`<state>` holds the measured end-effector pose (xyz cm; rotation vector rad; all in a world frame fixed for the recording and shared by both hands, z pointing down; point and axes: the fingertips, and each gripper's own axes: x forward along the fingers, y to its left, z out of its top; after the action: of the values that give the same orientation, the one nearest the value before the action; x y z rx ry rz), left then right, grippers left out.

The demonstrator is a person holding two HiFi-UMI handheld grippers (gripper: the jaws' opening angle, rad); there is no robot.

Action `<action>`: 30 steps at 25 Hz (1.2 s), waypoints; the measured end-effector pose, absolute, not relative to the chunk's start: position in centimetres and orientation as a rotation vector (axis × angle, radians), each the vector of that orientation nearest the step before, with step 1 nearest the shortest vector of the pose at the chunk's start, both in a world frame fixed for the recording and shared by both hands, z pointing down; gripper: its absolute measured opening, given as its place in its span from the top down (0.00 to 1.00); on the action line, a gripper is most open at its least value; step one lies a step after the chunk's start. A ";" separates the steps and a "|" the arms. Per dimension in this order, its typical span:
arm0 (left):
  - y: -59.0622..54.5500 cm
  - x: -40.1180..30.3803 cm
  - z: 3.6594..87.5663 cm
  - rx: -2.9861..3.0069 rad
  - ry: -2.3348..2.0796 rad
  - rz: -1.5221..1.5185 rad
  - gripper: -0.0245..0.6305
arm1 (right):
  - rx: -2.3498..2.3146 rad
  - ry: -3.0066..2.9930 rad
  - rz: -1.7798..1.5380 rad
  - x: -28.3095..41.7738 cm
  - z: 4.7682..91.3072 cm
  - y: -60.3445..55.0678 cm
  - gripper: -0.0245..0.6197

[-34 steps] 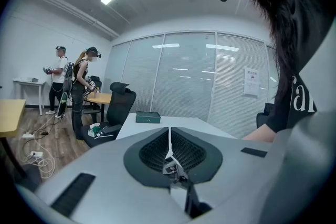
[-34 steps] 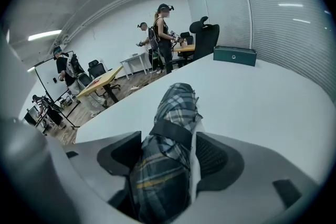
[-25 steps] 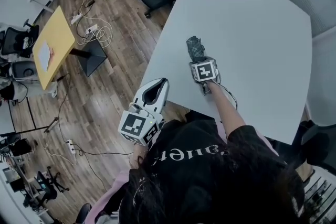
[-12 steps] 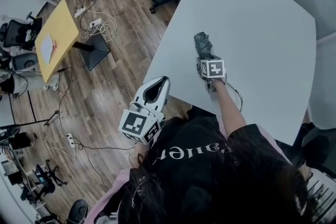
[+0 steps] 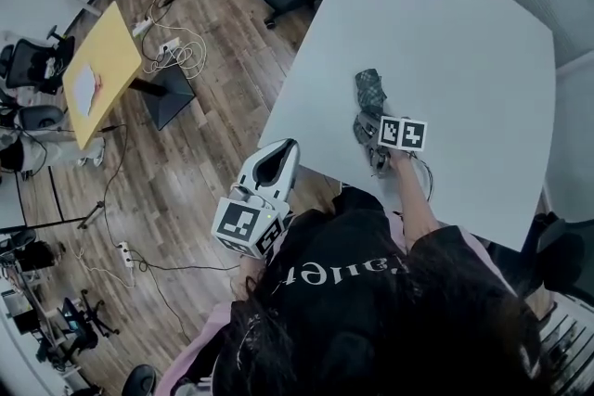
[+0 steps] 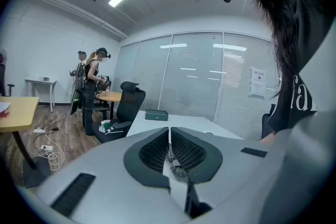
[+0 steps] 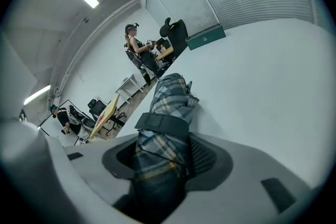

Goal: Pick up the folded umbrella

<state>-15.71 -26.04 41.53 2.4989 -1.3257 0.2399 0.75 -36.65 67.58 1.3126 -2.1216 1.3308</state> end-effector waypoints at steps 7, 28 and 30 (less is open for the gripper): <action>-24.5 -15.6 41.7 2.515 -1.296 0.219 0.92 | 1.301 -2.272 1.389 0.7 60.9 -34.7 0.61; -12.3 -17.3 41.4 2.556 -1.254 0.165 0.92 | 1.162 -2.539 1.398 -4.2 48.1 -18.5 0.61; -10.8 -17.5 41.5 2.559 -1.244 0.170 0.92 | 1.162 -2.542 1.405 -4.6 48.0 -16.7 0.61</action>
<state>-17.54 -10.82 41.54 2.5593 -1.2440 0.1704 -4.58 -16.68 47.96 1.1617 -2.5422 1.4052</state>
